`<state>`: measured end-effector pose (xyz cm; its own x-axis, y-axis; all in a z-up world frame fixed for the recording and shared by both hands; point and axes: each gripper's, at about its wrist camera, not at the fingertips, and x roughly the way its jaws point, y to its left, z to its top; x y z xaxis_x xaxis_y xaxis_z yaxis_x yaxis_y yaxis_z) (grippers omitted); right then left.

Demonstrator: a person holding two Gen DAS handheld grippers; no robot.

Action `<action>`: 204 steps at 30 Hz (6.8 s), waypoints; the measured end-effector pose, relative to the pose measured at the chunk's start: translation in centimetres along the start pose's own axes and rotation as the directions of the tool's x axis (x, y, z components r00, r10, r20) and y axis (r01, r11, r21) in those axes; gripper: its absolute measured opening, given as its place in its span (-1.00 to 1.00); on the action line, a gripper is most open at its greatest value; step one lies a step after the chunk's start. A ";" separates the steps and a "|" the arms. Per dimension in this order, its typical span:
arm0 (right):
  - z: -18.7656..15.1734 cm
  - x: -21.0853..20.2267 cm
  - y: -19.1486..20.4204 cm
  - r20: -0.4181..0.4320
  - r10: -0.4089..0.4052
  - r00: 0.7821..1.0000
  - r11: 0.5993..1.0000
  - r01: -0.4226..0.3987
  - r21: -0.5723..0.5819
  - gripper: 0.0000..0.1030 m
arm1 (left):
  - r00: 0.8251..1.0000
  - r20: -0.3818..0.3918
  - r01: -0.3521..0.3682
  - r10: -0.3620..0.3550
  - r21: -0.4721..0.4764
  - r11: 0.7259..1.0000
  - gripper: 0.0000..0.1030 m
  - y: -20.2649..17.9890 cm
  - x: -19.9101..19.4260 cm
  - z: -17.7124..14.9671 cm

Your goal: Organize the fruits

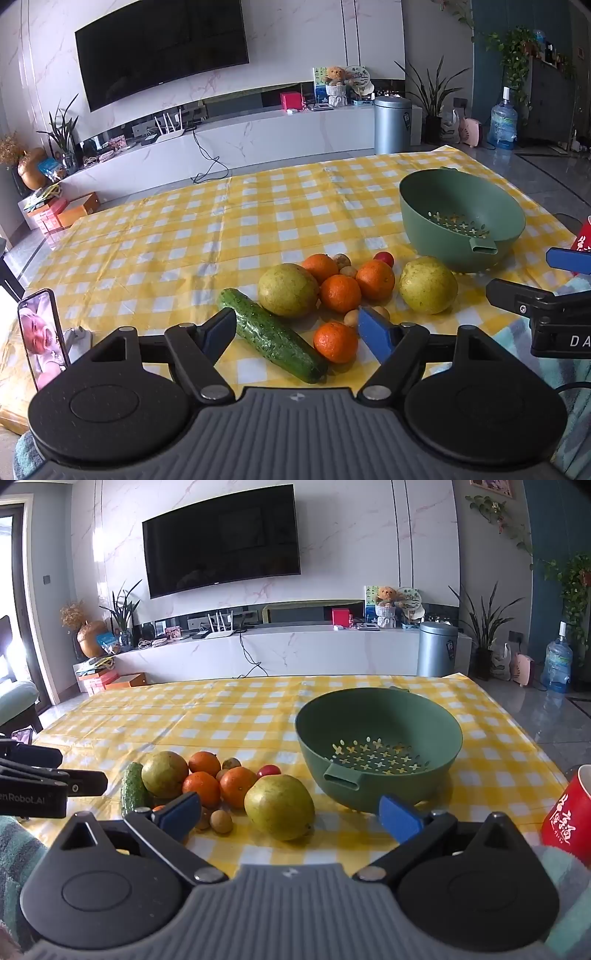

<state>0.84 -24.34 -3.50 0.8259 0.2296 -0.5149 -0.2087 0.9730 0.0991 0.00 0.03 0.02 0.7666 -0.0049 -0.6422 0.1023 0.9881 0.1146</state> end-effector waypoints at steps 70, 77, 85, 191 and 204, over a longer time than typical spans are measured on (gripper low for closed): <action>0.1 0.5 -0.4 -0.017 0.004 1.000 1.000 -0.003 0.012 0.92 | 1.000 -0.009 -0.002 0.002 0.003 1.000 0.71 0.1 0.0 0.1; -0.4 0.9 -0.7 -0.021 0.001 1.000 1.000 -0.001 0.013 0.92 | 1.000 -0.010 -0.003 0.003 0.002 1.000 0.71 0.1 0.0 0.1; -0.5 0.9 -0.7 -0.022 0.001 1.000 1.000 0.000 0.013 0.92 | 1.000 -0.010 -0.002 0.002 0.003 1.000 0.71 0.2 0.0 0.0; 0.4 13.8 -0.8 -0.298 0.066 0.952 0.972 0.007 0.236 0.41 | 0.950 -0.216 0.274 -0.225 0.233 0.933 0.66 3.3 14.6 1.2; 0.4 14.0 -0.6 -0.304 0.060 0.951 0.974 0.011 0.226 0.43 | 0.969 -0.184 0.213 -0.167 0.274 0.938 0.66 2.1 15.4 1.0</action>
<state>12.69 -21.74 -10.44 0.6139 0.2688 -0.7422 -0.0756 0.9559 0.2837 12.67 1.86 -8.92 0.6087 -0.1411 -0.7807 0.4332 0.8835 0.1781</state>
